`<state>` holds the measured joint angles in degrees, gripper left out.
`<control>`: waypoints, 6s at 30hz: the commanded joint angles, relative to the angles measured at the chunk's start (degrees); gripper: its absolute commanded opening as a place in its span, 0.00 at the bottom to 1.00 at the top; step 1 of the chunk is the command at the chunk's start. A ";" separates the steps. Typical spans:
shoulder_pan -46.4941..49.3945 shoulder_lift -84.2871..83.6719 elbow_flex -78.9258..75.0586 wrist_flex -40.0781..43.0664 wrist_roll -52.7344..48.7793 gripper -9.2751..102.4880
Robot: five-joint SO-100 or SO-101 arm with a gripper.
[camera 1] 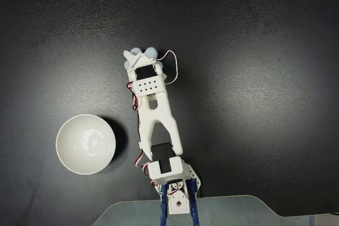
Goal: Grasp a skyblue doll and put it in the white bowl.
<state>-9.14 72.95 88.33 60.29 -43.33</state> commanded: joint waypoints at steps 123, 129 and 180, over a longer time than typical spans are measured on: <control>-54.76 30.50 -4.22 20.13 26.89 0.35; -54.76 30.50 -4.22 20.13 26.81 0.35; 5.54 46.14 6.42 10.63 31.73 0.45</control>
<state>-10.90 112.24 95.10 71.54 -14.41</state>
